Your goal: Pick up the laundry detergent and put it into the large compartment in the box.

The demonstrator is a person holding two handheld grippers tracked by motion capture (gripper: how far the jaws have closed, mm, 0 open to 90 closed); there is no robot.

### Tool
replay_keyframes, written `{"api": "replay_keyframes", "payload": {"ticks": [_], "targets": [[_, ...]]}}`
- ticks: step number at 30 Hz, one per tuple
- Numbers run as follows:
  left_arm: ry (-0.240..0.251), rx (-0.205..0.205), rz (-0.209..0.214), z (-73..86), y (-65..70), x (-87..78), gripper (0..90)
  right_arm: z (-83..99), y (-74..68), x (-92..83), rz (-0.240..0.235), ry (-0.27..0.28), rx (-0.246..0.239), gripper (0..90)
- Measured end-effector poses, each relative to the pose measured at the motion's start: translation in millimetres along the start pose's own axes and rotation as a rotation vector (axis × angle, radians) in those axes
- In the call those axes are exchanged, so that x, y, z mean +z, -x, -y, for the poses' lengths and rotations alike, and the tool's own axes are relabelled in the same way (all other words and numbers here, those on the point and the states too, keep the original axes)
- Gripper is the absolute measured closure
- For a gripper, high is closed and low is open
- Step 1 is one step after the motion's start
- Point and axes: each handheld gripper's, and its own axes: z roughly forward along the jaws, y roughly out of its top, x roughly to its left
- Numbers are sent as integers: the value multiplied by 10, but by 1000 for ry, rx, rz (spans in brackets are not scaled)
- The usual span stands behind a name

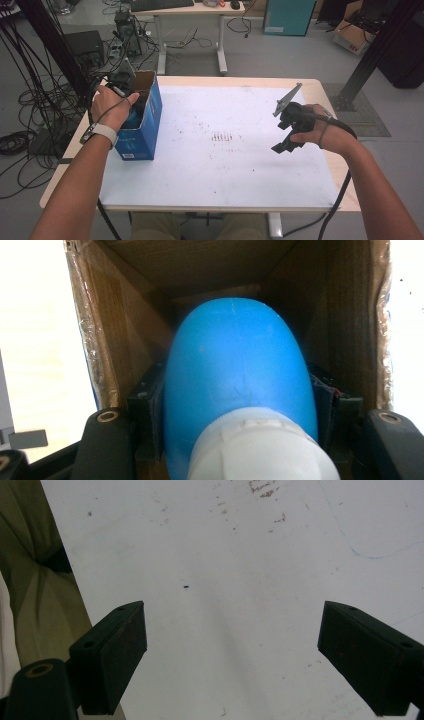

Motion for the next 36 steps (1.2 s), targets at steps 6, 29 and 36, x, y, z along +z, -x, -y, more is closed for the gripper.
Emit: {"api": "replay_keyframes", "payload": {"ticks": [6,29,36], "targets": [[2,-2,-1,6,2,-1,374,9,-1,-13,2,2,-3,123],[1,-5,-5,20,8,-4,373,28,-16,-45,8,2,2,123],[-1,-5,-5,18,7,-3,373,32,-14,-51,9,4,0,123]]}}
